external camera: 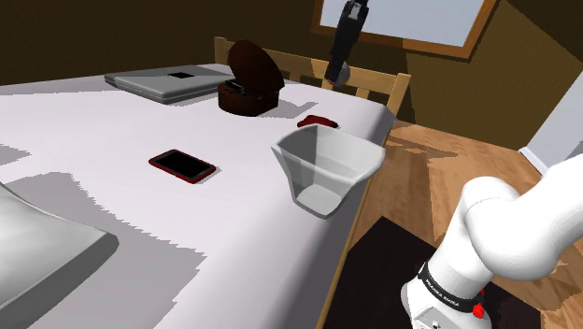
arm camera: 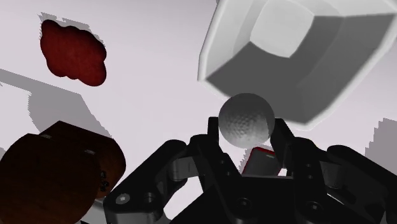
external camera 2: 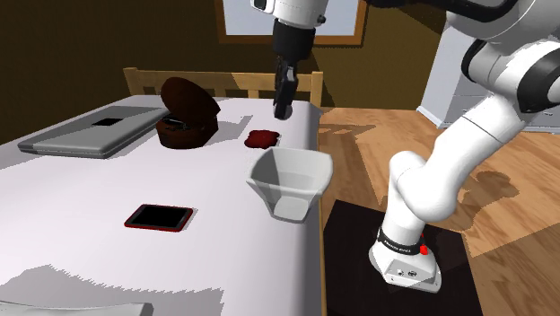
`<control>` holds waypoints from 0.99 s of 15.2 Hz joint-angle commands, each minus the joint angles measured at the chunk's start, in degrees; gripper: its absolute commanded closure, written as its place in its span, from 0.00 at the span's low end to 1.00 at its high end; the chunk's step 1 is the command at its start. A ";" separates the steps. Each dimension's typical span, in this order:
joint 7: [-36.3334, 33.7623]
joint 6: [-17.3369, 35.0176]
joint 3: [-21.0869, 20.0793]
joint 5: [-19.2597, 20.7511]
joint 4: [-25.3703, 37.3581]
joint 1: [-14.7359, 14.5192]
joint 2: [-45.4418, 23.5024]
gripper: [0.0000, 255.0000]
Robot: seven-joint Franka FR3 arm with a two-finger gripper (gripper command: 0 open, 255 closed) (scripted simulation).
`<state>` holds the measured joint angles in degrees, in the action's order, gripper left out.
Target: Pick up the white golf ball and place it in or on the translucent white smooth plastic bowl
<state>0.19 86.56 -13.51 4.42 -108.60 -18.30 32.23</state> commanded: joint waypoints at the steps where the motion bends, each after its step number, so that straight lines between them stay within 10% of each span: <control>1: -0.10 -1.72 0.12 -0.70 -2.26 -0.64 3.96 1.00; 15: -1.25 8.04 0.05 -1.53 -16.82 -1.71 8.70 1.00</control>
<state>-0.98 93.85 -13.46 2.95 -124.37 -19.94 40.61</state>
